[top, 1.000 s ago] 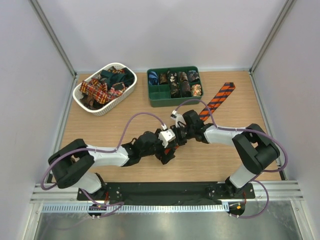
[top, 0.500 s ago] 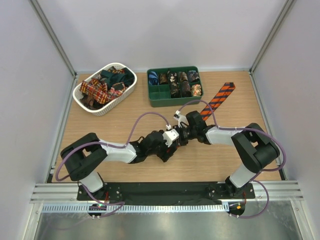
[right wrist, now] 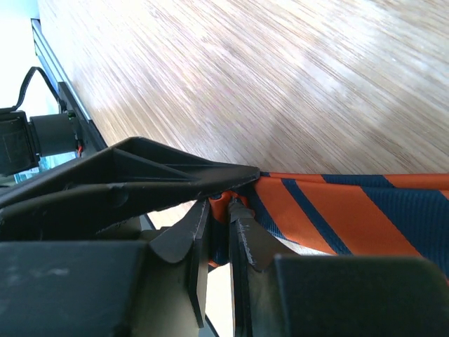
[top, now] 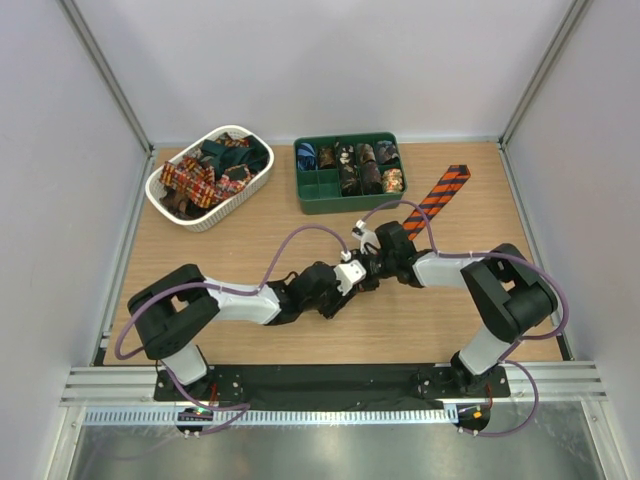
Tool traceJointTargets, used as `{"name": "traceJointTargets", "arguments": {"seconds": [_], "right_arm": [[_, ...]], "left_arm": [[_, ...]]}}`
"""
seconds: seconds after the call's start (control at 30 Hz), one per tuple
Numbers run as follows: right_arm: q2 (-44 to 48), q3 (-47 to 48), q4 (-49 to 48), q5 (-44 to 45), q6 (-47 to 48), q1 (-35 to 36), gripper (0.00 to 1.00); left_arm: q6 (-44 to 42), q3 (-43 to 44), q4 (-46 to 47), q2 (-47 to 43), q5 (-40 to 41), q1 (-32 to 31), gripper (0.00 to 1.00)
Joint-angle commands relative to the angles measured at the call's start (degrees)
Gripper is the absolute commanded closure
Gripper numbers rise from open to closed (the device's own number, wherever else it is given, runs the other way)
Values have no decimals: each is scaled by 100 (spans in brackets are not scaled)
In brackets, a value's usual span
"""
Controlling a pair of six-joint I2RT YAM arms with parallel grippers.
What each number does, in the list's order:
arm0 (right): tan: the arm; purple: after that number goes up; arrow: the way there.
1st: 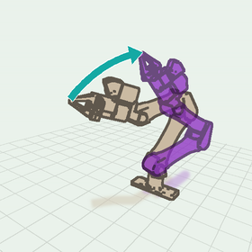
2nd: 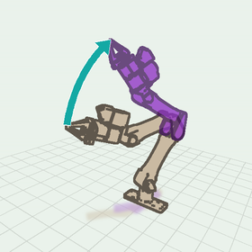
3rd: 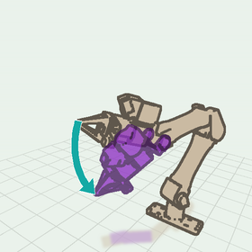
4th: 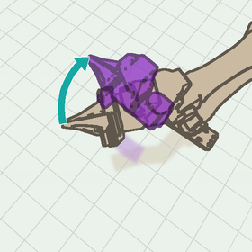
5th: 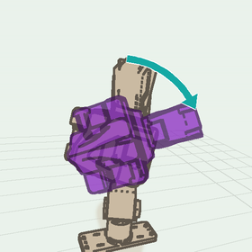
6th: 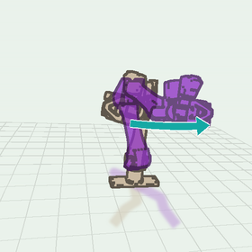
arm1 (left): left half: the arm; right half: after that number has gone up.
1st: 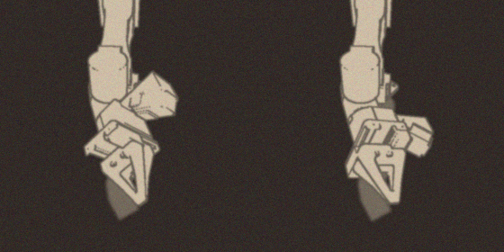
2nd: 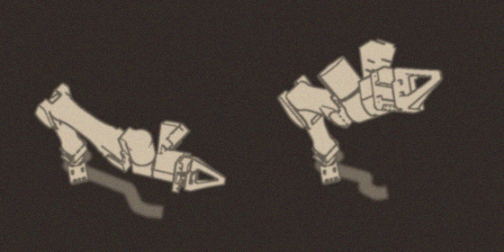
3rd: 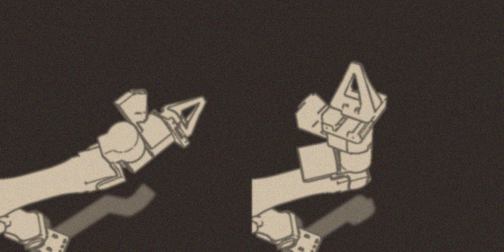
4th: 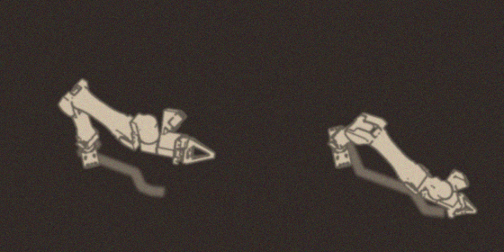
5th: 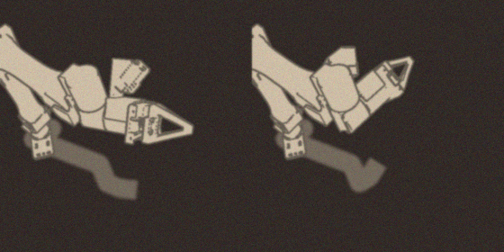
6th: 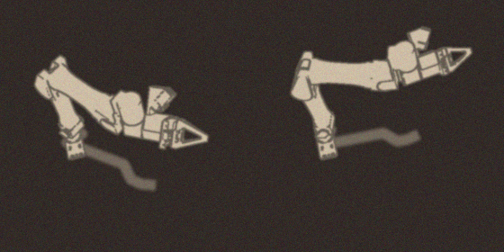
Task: Roll the ties
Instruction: Roll the tie
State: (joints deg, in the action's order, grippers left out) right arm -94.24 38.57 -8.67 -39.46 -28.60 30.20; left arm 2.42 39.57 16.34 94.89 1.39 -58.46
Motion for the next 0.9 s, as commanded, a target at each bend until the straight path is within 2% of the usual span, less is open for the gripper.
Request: {"name": "traceJointTargets", "arguments": {"seconds": [0.0,0.23,0.5,0.87], "right_arm": [[-51,2,58,167,-49,-101,97],[-156,-7,269,316,188,-418,97],[-499,248,418,475,320,-400,93],[-499,450,533,316,486,-225,93]], "left_arm": [[-206,199,-411,91,291,-148,58],[-215,498,-1018,170,327,-166,54],[-171,973,-1755,267,37,-166,54],[-92,1114,-1766,372,90,-166,48]]}}
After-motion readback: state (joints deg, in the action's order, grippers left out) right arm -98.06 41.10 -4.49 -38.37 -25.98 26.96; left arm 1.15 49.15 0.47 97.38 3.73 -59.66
